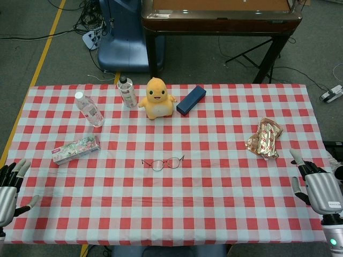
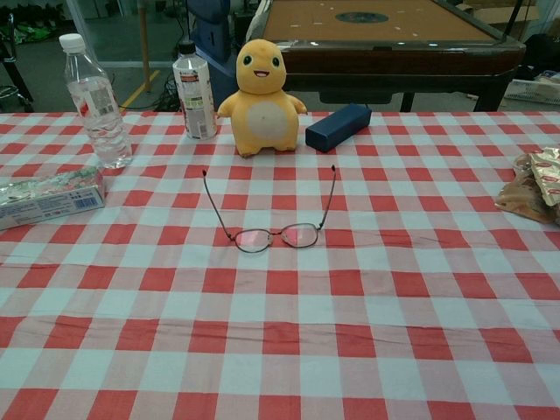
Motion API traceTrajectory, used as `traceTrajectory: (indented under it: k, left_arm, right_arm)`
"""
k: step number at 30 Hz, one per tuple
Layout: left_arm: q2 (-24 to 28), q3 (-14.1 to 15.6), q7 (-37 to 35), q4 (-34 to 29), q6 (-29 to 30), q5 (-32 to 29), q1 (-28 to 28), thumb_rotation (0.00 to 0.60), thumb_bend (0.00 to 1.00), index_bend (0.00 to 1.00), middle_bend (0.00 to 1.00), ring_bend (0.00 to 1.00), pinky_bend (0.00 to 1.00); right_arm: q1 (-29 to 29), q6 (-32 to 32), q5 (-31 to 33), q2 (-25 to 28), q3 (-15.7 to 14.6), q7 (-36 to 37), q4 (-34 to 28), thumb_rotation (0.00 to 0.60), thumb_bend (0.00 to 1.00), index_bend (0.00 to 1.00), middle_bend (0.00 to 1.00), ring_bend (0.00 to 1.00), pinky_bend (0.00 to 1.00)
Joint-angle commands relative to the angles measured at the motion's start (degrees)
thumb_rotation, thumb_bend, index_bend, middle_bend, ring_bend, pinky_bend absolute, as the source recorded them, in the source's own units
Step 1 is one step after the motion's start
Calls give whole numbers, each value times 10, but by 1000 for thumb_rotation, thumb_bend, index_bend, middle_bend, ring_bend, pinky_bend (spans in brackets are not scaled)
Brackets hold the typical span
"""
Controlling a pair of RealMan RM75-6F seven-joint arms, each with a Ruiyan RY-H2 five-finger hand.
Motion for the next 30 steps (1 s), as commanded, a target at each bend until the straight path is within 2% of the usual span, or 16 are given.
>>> traceTrajectory:
  k: [1,12,20,22,26,30]
  left_arm:
    - [0,0,0,0,0,0,0,600,260,0,0,20,0]
    - [0,1,-1,1,1,-2,2,600,260,0,0,20,0]
    - [2,1,-7,4,4,-4,5,600,260,0,0,20,0]
    - [2,1,-8,5,4,-4,5,600,260,0,0,20,0]
    - [2,1,-10,6,6,-3,6,600,260,0,0,19,0]
    - [2,1,-12,7,6,-4,8,600,260,0,0,19,0]
  right_arm:
    - [0,0,0,0,0,0,0,600,539,0,312,298,523]
    - [4,-8,1,-2,0,-1,1,600,539,0,312,298,523]
    - [27,-38,-9,-11,2,-11,-6,600,539,0,337,312,523]
    - [37,-49,-13,-15,4,-15,-9,600,539,0,380,350,523]
    - [64,-77,-16,-30,13,-23,-13,600,547,0,510,491,528]
    - [93,-106,-17,-52,23,-29,-10,600,631,0,638,655,665]
